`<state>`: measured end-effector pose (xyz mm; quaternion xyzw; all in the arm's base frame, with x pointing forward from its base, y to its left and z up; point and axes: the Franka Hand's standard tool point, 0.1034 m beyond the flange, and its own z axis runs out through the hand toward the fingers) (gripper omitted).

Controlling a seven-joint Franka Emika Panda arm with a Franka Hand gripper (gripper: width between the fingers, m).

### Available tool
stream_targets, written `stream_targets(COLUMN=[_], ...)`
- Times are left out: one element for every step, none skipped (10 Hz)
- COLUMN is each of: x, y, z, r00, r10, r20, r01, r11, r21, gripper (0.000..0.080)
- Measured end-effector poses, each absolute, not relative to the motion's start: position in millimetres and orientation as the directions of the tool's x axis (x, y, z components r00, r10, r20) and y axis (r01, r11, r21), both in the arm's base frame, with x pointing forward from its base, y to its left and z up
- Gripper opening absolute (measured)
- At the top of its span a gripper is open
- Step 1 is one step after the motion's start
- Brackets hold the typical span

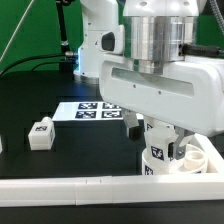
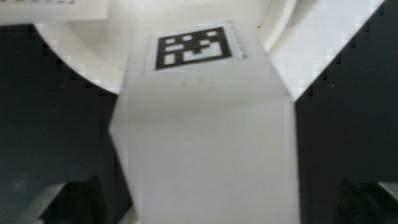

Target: Assemble stool

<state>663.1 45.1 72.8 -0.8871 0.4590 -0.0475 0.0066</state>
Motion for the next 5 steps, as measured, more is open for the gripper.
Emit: stream_targets(x=[663, 663, 662, 659, 655], y=[45, 42, 24, 11, -3], z=[72.7, 73.5, 78.9, 84.4, 91.1], r00=[0.574, 0.593, 0.631, 0.660, 0.694], r10=[-0.815, -0.801, -0.770, -0.745, -0.713], r20=[0.078, 0.082, 0.095, 0.098, 0.102], r01=[-0.814, -0.799, -0.767, -0.742, -0.710], r11=[-0.579, -0.598, -0.638, -0.667, -0.701], r21=[-0.055, -0.057, -0.070, -0.069, -0.069], gripper=[0.0649, 0.0649, 0.0649, 0.0649, 0.0649])
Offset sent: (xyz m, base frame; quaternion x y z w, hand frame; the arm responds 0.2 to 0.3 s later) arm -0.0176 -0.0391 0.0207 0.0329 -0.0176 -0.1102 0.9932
